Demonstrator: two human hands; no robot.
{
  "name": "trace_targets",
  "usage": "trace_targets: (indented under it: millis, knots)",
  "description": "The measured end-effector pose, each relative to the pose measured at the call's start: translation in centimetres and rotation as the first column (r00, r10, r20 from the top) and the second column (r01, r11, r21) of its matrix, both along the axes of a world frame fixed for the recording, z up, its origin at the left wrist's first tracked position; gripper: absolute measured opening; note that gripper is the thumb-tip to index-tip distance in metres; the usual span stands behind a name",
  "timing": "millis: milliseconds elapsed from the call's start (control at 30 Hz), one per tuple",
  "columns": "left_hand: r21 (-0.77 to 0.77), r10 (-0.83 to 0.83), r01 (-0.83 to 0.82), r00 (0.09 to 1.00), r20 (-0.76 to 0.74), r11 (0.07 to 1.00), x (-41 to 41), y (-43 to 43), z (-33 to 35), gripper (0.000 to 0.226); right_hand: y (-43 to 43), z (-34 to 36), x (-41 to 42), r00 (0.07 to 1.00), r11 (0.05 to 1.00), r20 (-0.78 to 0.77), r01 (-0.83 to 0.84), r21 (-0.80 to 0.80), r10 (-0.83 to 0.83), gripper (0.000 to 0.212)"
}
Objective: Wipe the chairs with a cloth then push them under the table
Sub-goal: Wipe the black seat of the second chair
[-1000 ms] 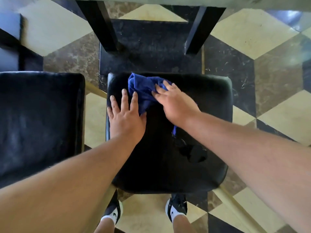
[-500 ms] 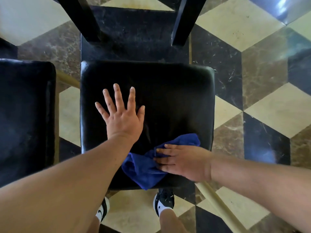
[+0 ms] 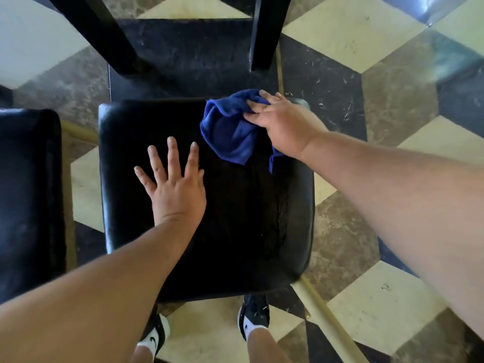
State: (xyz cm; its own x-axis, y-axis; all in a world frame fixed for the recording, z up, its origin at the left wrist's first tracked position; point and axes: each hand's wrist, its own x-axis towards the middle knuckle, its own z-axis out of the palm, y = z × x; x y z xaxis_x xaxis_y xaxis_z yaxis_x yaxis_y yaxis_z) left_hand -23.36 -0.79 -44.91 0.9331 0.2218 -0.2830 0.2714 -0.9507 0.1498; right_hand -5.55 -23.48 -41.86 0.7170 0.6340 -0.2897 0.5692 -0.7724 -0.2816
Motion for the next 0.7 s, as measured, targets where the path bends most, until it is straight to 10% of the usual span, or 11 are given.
trace_targets:
  millis: [467,700]
  knots:
    - [0.041,0.083,-0.077,0.985,-0.149,0.996,1.2,-0.8,0.2,0.073,-7.1,1.4,-22.1,0.837,0.876,-0.261,-0.453,0.163,0.481,0.048]
    - [0.016,0.074,-0.072,0.991,-0.114,0.997,1.0,-2.7,1.0,0.064,-8.3,1.1,-17.9,0.764,0.811,-0.271,-0.556,0.182,0.585,0.047]
